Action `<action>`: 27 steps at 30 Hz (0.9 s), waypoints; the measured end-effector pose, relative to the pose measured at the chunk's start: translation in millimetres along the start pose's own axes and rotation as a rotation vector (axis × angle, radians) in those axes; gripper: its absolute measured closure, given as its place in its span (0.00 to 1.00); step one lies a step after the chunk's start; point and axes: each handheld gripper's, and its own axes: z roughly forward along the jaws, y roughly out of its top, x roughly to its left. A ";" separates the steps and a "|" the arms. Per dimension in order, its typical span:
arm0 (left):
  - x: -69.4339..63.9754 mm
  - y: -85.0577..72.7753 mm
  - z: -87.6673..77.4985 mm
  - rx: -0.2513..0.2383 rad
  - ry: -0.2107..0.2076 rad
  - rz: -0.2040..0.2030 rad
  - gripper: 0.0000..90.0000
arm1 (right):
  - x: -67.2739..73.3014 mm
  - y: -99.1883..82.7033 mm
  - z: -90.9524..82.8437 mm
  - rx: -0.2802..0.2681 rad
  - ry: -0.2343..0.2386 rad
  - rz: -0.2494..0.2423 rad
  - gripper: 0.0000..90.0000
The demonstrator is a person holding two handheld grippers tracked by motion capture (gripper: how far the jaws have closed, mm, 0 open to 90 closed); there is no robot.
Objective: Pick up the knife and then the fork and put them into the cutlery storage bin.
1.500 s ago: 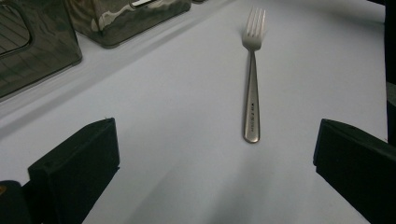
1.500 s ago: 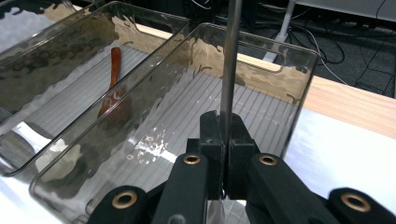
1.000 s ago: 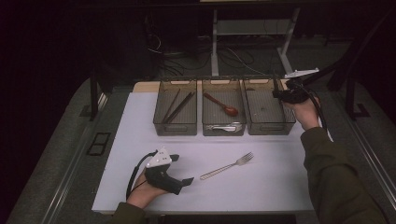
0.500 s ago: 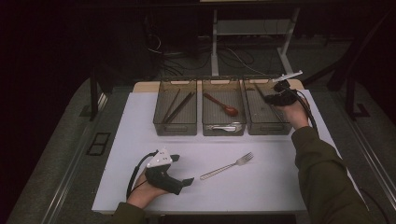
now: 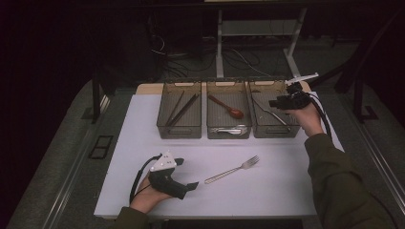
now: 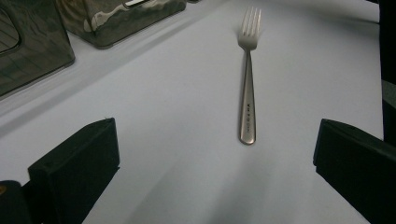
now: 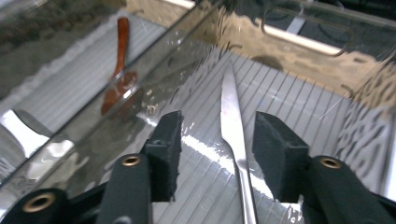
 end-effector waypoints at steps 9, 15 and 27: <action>-0.4 -0.2 0.8 0.003 -0.002 0.004 0.00 | 12.9 -13.3 -35.6 -0.090 0.073 0.006 0.42; -0.7 -0.3 0.9 0.004 -0.002 0.005 0.00 | 23.5 -33.3 -54.9 -0.132 0.107 0.004 0.37; -1.2 -0.3 1.5 0.009 -0.001 0.007 0.00 | 51.8 -76.2 -80.9 -0.194 0.174 -0.023 0.31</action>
